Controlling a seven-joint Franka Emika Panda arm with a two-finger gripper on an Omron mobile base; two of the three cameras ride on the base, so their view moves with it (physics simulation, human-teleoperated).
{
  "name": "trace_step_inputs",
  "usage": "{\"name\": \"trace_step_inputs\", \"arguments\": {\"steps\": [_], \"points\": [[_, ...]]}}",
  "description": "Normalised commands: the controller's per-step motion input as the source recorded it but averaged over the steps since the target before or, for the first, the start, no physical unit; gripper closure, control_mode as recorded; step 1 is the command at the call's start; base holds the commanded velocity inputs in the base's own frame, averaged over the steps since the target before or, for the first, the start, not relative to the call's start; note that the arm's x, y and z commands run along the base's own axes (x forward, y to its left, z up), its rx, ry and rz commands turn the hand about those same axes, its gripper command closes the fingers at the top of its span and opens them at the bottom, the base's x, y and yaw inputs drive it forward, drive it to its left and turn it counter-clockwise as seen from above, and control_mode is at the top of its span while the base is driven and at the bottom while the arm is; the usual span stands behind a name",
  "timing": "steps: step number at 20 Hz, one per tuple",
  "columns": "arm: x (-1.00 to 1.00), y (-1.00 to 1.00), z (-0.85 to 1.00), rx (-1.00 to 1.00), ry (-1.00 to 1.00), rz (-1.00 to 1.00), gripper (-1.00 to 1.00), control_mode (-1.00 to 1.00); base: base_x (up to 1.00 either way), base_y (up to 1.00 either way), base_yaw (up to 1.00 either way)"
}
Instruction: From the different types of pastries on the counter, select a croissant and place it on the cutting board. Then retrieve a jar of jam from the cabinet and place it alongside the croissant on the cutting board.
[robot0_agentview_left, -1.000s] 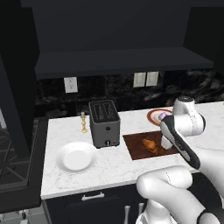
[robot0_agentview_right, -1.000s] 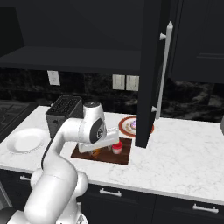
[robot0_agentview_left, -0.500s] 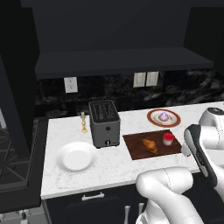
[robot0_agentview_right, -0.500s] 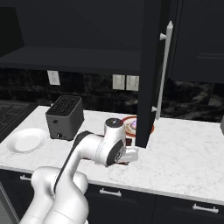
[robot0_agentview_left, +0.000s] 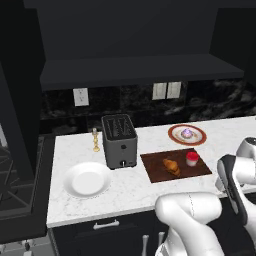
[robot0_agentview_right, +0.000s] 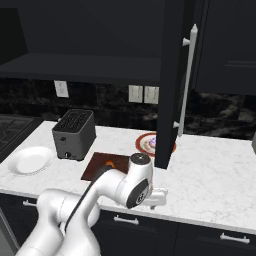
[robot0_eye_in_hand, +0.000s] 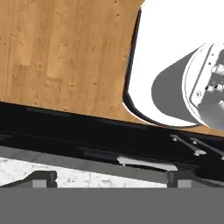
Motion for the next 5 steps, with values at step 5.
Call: {"name": "trace_step_inputs", "arguments": {"steps": [5], "points": [[-0.34,-0.14,-0.54,-0.04,0.14,0.0,-1.0,-1.0,0.0,0.0,0.0]]}}
